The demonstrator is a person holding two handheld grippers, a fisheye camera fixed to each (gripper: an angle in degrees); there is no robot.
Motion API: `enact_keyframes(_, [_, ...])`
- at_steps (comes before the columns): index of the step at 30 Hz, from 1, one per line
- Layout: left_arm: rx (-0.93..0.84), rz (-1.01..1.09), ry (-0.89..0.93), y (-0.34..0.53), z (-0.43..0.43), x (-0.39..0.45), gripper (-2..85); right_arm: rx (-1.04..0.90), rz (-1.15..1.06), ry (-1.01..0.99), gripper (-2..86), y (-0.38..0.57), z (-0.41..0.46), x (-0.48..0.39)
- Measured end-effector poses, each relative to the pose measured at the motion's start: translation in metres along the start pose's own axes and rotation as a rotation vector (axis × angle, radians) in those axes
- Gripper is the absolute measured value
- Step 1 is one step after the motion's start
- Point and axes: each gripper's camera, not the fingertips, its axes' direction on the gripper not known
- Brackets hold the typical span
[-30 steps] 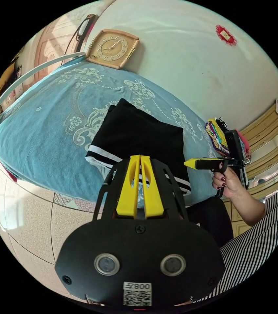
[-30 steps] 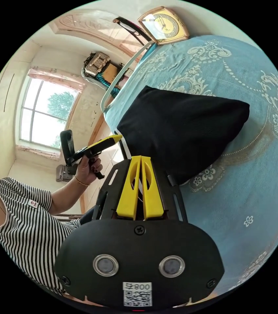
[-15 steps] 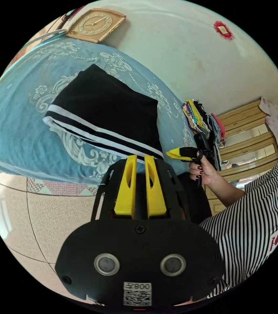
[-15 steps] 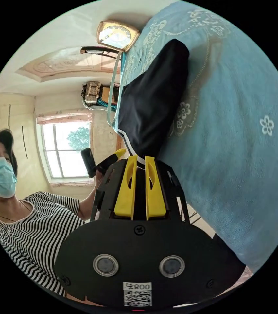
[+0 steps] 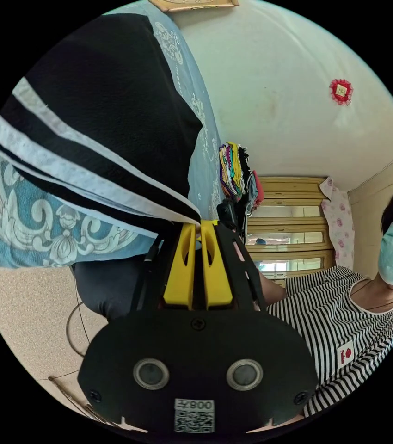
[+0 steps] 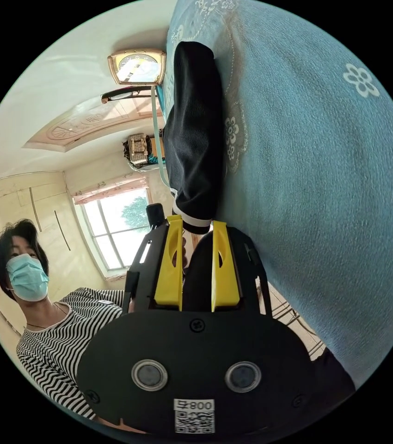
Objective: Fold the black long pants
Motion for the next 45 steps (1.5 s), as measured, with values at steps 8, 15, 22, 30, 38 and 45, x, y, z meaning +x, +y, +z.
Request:
enact_keyframes(8, [0.029,-0.015,0.063,0.001,-0.021,-0.017,2.5,0.012,0.044,-0.108,10.2,-0.006,-0.023,0.023])
enact_keyframes(15, [0.044,-0.015,0.091,0.001,-0.036,-0.028,2.3,0.035,0.064,-0.173,11.3,-0.010,-0.040,0.036])
enact_keyframes(22, [0.064,-0.022,0.119,0.006,-0.054,-0.039,2.3,0.042,0.085,-0.218,12.0,-0.013,-0.051,0.046])
enact_keyframes(30, [0.091,-0.011,0.165,0.008,-0.077,-0.043,2.3,0.065,0.089,-0.202,13.4,-0.009,-0.070,0.052])
enact_keyframes(38, [0.090,-0.048,0.171,0.019,-0.094,-0.058,2.5,0.060,0.104,-0.270,13.7,-0.016,-0.066,0.055])
enact_keyframes(45, [0.069,-0.101,0.134,0.031,-0.114,-0.071,2.6,0.052,0.134,-0.236,5.6,-0.016,-0.068,0.060])
